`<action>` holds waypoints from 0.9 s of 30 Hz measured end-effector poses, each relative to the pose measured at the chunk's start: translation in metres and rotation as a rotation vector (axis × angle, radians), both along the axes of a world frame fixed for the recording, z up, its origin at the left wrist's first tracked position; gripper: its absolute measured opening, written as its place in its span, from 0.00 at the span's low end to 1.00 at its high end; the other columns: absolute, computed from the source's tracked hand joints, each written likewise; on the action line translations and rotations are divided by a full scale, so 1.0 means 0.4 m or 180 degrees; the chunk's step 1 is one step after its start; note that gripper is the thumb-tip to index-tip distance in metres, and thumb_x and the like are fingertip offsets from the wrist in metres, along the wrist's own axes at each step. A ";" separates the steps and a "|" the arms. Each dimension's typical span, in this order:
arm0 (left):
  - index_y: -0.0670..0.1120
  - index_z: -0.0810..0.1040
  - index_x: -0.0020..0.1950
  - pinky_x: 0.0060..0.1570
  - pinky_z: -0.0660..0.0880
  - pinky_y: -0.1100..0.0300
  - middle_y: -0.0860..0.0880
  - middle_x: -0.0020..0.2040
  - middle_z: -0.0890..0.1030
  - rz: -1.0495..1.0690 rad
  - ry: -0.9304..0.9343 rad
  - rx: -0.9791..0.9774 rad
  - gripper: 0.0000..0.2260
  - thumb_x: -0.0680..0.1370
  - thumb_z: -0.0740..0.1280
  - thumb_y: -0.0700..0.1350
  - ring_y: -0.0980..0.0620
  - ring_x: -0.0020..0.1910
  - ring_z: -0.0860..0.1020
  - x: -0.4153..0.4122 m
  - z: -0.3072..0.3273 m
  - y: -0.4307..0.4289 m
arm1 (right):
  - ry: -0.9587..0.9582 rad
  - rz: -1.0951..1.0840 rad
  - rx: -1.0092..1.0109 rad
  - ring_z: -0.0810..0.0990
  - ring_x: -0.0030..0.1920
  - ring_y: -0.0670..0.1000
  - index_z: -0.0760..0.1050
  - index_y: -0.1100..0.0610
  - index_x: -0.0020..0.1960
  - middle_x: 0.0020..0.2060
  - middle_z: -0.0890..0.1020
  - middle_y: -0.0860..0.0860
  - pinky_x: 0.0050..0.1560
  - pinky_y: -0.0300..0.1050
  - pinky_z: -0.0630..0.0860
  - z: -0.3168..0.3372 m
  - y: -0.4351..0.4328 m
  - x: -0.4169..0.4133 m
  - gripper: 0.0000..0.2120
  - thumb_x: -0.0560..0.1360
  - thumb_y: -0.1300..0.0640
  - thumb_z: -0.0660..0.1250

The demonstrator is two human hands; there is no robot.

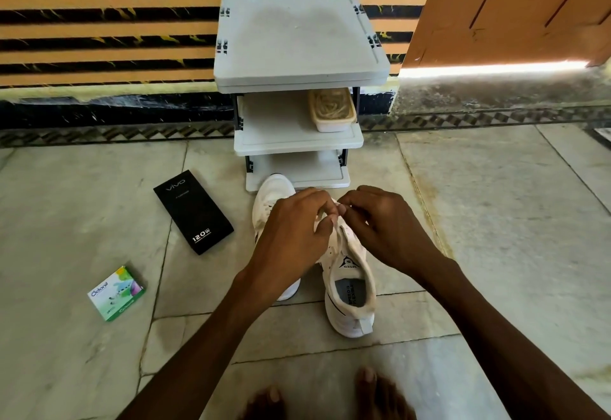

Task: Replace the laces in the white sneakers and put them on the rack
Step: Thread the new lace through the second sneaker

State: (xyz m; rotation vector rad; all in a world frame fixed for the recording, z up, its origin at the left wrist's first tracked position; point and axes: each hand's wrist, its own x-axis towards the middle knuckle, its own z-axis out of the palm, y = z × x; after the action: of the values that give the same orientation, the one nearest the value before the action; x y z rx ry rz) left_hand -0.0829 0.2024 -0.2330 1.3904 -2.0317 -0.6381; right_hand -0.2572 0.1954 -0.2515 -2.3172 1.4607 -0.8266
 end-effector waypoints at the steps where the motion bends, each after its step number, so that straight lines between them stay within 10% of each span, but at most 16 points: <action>1: 0.47 0.79 0.41 0.44 0.67 0.76 0.63 0.40 0.76 0.0015 0.0016 0.0020 0.04 0.75 0.71 0.40 0.66 0.43 0.74 0.001 0.000 0.001 | 0.0033 -0.0021 -0.0008 0.69 0.33 0.43 0.79 0.53 0.48 0.35 0.70 0.40 0.32 0.41 0.66 0.000 0.003 0.000 0.08 0.79 0.53 0.62; 16: 0.47 0.81 0.42 0.43 0.72 0.70 0.59 0.37 0.81 0.0664 0.1007 -0.0555 0.03 0.75 0.70 0.43 0.58 0.40 0.79 0.034 0.111 0.023 | 0.0262 -0.0918 0.0963 0.74 0.35 0.48 0.79 0.51 0.48 0.37 0.78 0.46 0.35 0.49 0.73 -0.194 0.000 -0.139 0.08 0.80 0.57 0.60; 23: 0.53 0.78 0.41 0.60 0.63 0.56 0.53 0.61 0.73 0.0834 -0.0568 -0.0102 0.05 0.73 0.71 0.42 0.52 0.62 0.68 0.048 0.017 -0.007 | 0.0106 -0.0617 0.0831 0.75 0.35 0.45 0.79 0.49 0.48 0.37 0.76 0.46 0.34 0.46 0.71 -0.164 0.006 -0.113 0.09 0.80 0.54 0.60; 27: 0.51 0.79 0.42 0.64 0.61 0.59 0.53 0.62 0.75 0.0264 -0.0485 -0.0049 0.05 0.73 0.71 0.41 0.53 0.65 0.67 0.014 -0.022 0.008 | 0.0188 -0.0290 0.0671 0.74 0.37 0.47 0.80 0.52 0.52 0.40 0.74 0.47 0.33 0.43 0.70 -0.109 0.010 -0.054 0.11 0.81 0.50 0.60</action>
State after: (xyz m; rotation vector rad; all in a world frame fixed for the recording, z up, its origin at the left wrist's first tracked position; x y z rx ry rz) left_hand -0.0774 0.2055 -0.2416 1.5469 -2.0783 -0.4930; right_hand -0.2790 0.1994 -0.2953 -2.1497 1.6049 -0.5989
